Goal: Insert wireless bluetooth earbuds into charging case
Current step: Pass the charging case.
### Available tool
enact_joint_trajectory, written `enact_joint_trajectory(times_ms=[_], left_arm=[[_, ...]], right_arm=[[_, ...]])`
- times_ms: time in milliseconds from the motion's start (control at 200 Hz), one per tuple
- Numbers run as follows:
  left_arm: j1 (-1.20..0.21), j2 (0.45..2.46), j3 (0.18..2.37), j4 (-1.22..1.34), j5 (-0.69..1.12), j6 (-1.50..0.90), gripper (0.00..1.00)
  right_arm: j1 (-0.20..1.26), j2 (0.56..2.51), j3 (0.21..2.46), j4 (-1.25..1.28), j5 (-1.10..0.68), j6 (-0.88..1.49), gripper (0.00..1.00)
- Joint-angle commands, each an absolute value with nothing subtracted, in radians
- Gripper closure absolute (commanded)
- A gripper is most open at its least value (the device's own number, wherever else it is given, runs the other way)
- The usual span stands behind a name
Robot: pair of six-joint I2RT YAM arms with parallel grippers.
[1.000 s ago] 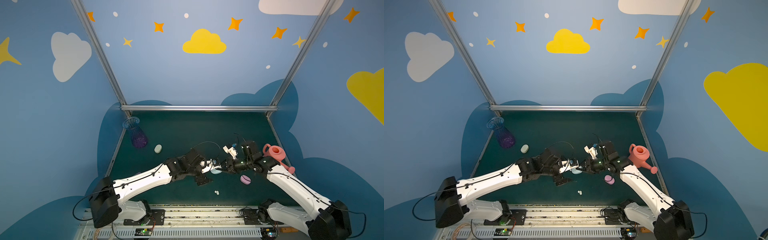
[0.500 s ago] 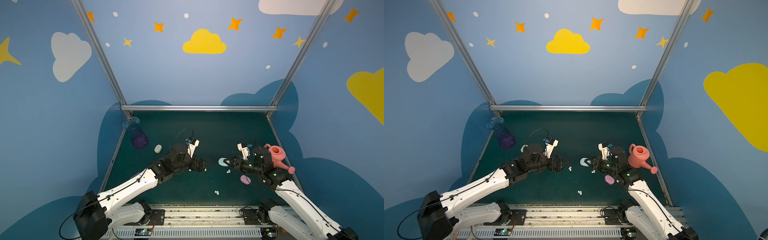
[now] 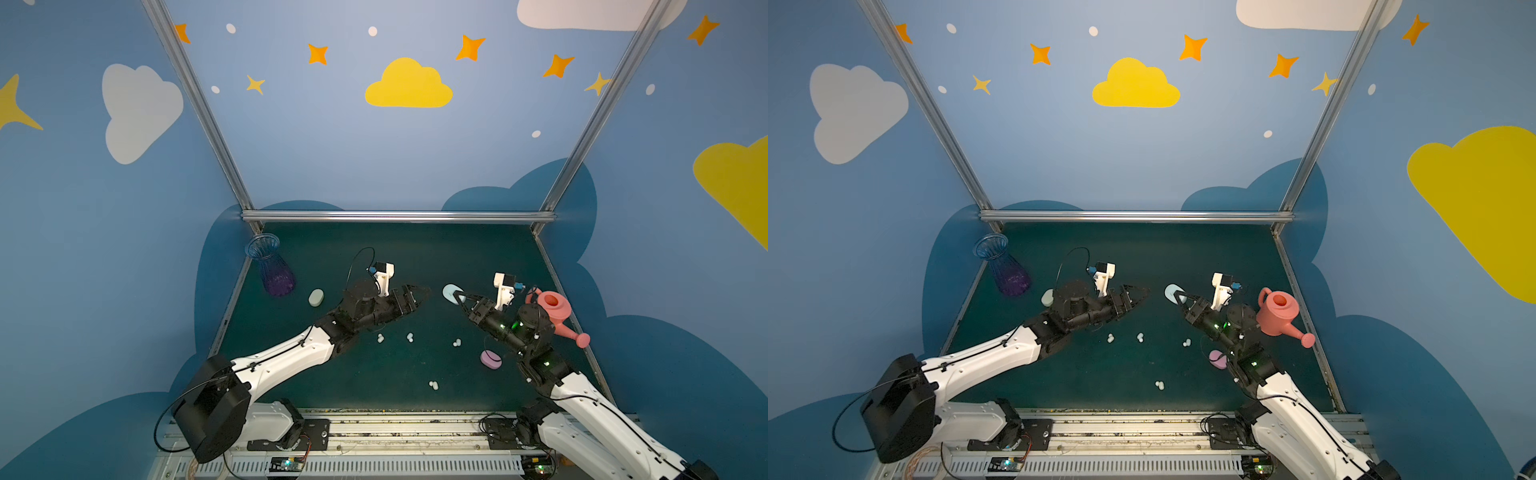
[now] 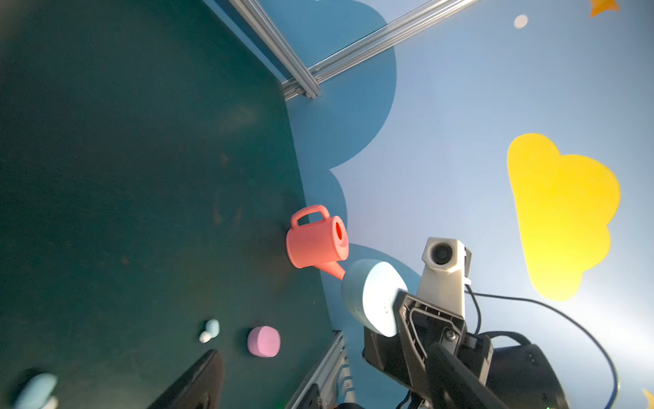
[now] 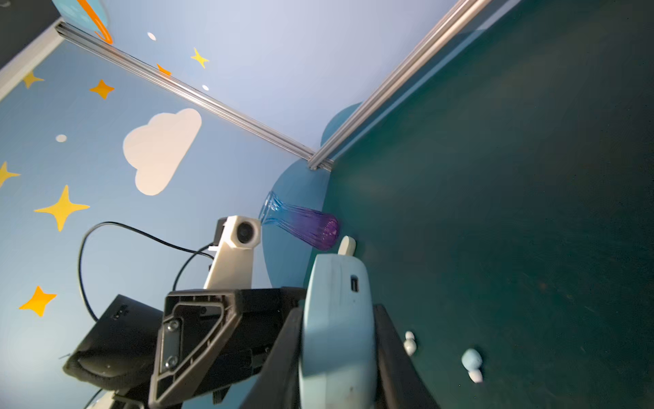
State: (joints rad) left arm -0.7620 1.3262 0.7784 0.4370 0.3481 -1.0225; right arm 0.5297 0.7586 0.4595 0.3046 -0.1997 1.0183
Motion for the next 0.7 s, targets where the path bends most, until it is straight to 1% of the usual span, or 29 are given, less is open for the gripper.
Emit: enact_joint_trajectory(times_ms=[0,170,456,566,696], left_arm=[[-0.776,1.345,0.796,0.606,0.339,-1.083,0.14],[-0.796,1.399,0.814,0.732,0.334,-1.100,0.16],[-0.807,1.453,0.824,0.857,0.329,-1.100,0.24],[-0.805,1.465,0.824,0.895,0.317,-1.110,0.28],[-0.807,1.480,0.837,0.930,0.313,-1.125,0.37]], right_arm=[[0.561,0.778,0.455,0.485,-0.095,1.062,0.77],[0.598,0.826,0.448,0.577,-0.056,1.102,0.77],[0.655,0.875,0.450,0.652,-0.010,1.137,0.78],[0.682,0.881,0.455,0.659,0.012,1.135,0.78],[0.718,0.896,0.450,0.676,0.050,1.135,0.79]])
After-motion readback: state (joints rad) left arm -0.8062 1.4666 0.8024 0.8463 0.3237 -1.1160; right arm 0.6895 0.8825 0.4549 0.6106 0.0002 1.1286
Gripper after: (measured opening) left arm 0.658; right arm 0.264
